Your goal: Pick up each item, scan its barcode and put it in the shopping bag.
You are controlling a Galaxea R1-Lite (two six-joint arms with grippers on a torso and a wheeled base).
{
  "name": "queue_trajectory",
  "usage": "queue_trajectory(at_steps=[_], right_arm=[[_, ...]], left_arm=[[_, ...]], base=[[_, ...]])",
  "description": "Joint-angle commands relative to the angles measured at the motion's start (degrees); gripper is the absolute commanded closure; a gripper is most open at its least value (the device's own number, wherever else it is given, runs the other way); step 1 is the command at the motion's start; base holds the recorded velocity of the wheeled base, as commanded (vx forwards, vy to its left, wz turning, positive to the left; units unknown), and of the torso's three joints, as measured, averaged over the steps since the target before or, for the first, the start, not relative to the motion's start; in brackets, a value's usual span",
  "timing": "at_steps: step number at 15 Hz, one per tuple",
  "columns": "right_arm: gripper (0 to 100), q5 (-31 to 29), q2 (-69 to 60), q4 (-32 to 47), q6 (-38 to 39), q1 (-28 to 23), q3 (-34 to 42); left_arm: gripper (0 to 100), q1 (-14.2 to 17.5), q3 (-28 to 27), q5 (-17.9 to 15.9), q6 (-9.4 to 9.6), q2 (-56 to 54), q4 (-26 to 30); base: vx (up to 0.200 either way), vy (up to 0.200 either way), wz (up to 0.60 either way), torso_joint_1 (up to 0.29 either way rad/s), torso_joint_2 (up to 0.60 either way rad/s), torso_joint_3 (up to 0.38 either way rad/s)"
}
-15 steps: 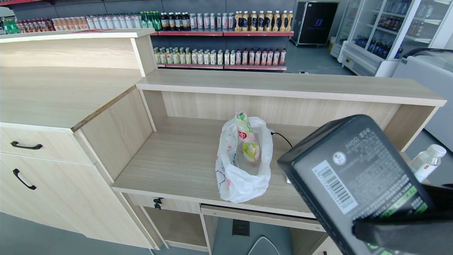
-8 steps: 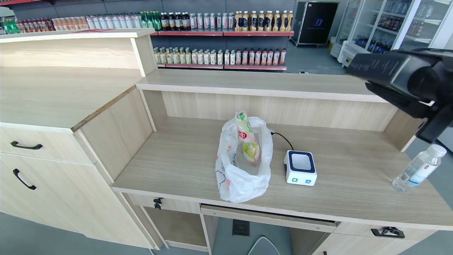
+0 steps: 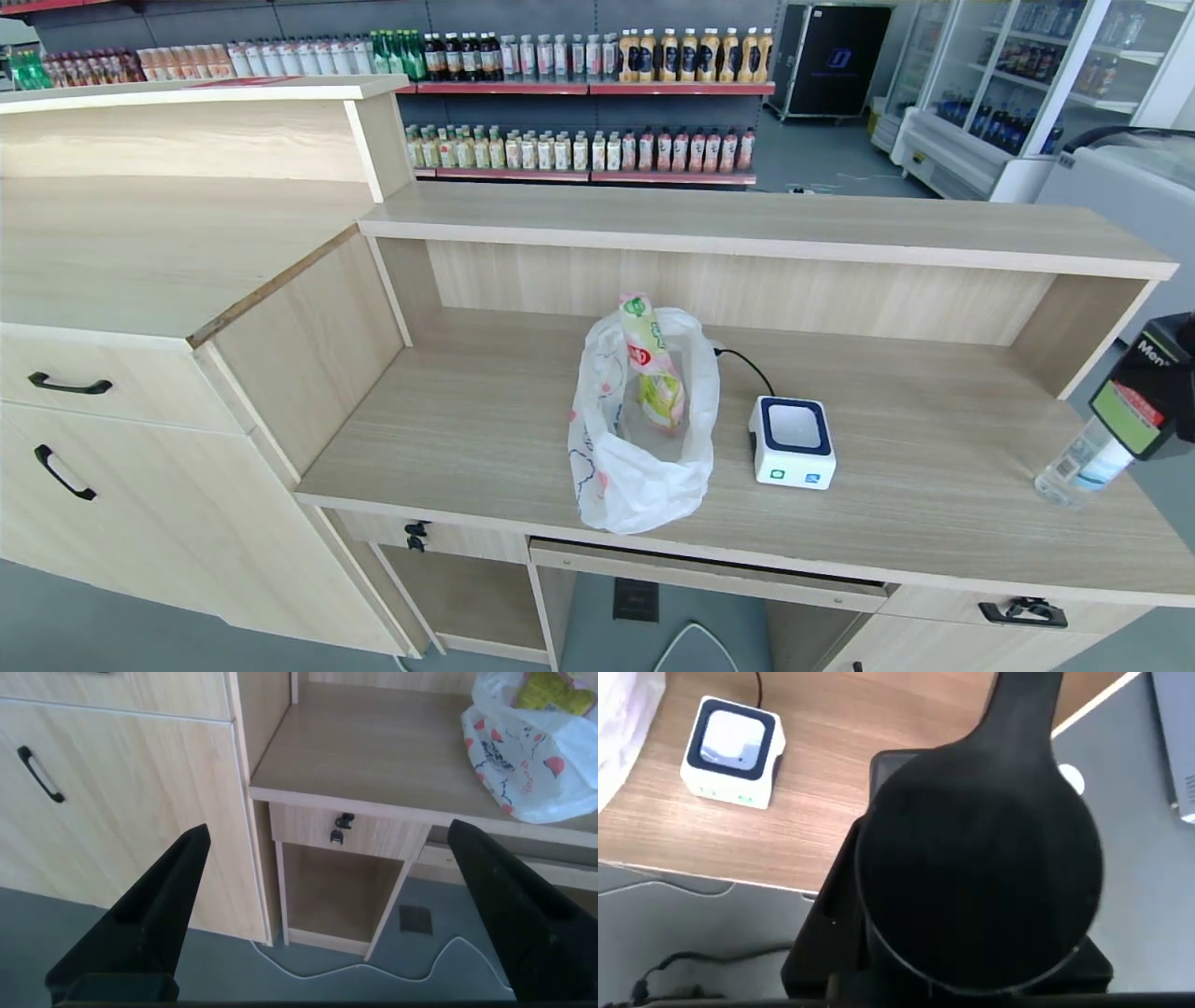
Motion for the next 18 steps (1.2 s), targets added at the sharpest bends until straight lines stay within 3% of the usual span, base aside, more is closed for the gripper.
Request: queue_trajectory(at_steps=[1,4,8,11,14,18], right_arm=[[100,0.6,3.0,0.8,4.6,-1.4,-0.6],[100,8.2,5.0,0.3,7.2,-2.3,-1.4],[100,16.3,9.4,0.2,14.7,-2.3,-7.9],[100,17.7,13.5,3.2,20.0,-2.2,-11.6],[100,34.3,19.1,2.2,24.9,-7.6,-11.3],[100,44.0,27.5,-5.1,22.4,-13.6,-11.3]], left_arm=[[0,0.0,0.0,0.0,-0.02,0.0,0.0],[0,0.0,0.0,0.0,-0.02,0.0,0.0],[0,0.0,0.0,0.0,-0.02,0.0,0.0],[0,0.0,0.0,0.0,-0.02,0.0,0.0],[0,0.0,0.0,0.0,-0.02,0.0,0.0],[0,0.0,0.0,0.0,-0.02,0.0,0.0]], base=[[0.000,0.000,0.00,0.000,0.00,0.000],[0.000,0.000,0.00,0.000,0.00,0.000],[0.000,0.000,0.60,0.001,0.00,0.002],[0.000,0.000,0.60,0.007,0.00,0.001],[0.000,0.000,0.00,0.000,0.00,0.000],[0.000,0.000,0.00,0.000,0.00,0.000]])
